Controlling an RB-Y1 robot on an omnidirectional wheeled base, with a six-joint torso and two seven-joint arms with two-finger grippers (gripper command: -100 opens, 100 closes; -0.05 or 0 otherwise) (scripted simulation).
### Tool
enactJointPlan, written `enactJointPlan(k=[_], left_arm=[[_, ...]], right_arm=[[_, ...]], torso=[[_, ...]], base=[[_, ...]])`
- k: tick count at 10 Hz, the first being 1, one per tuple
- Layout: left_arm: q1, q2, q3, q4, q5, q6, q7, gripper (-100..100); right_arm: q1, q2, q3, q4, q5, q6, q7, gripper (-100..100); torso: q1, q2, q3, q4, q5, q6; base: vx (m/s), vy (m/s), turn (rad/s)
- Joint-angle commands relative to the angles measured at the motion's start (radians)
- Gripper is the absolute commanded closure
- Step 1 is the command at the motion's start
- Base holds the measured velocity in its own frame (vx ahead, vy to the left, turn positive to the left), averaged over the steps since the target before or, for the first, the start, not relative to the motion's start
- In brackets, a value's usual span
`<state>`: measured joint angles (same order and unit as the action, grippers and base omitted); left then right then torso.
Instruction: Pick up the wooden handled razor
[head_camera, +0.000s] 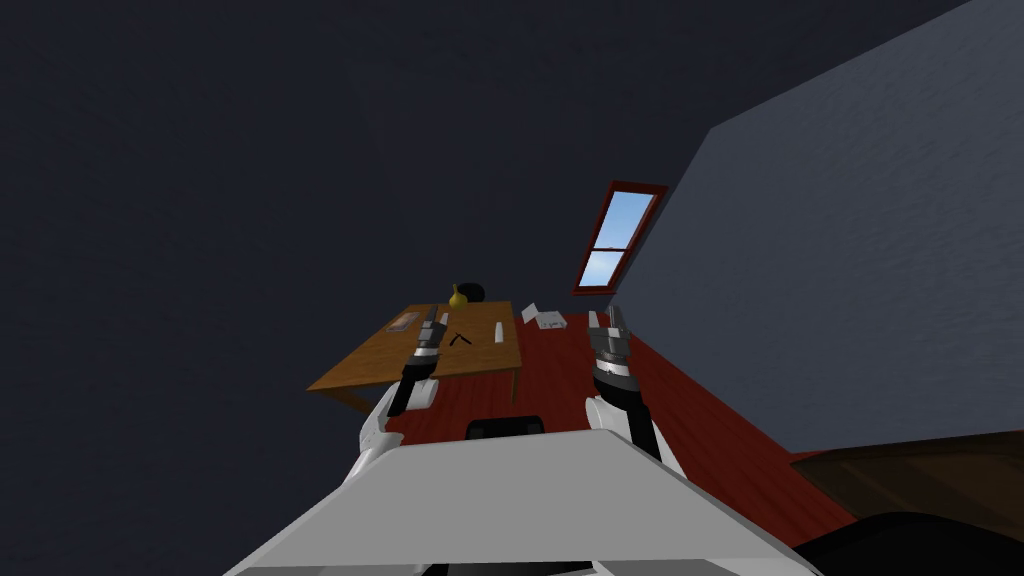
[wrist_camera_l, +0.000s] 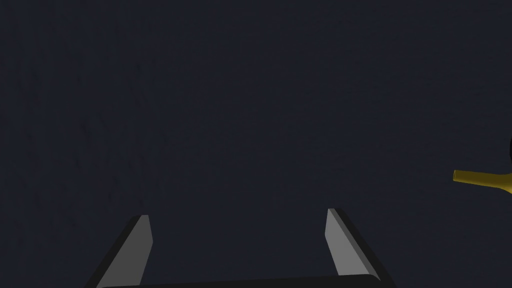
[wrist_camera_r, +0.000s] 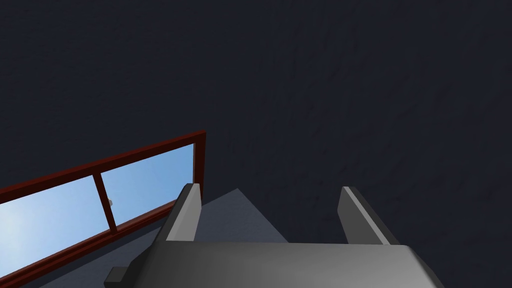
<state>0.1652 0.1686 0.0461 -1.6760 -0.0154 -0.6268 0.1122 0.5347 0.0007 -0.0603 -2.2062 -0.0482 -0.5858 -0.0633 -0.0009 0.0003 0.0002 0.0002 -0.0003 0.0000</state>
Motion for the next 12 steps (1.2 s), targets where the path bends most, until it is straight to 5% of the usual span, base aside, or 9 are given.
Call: enactJointPlan(k=[1, 12], left_arm=[[-0.013, 0.003, 0.001, 0.05, -0.002, 0.001, -0.002, -100], [-0.17, 0.023, 0.01, 0.374, -0.019, 0.057, -0.02, -100]], right_arm=[[0.0, 0.0, 0.0, 0.0, 0.0, 0.0, 0.0, 0], [0.0, 0.0, 0.0, 0.0, 0.0, 0.0, 0.0, 0]], torso=[[0.0, 0.0, 0.0, 0.0, 0.0, 0.0], [0.001, -0.001, 0.0, 0.0, 0.0, 0.0]], base=[[-0.008, -0.014, -0.002], [-0.001, -0.009, 0.007]])
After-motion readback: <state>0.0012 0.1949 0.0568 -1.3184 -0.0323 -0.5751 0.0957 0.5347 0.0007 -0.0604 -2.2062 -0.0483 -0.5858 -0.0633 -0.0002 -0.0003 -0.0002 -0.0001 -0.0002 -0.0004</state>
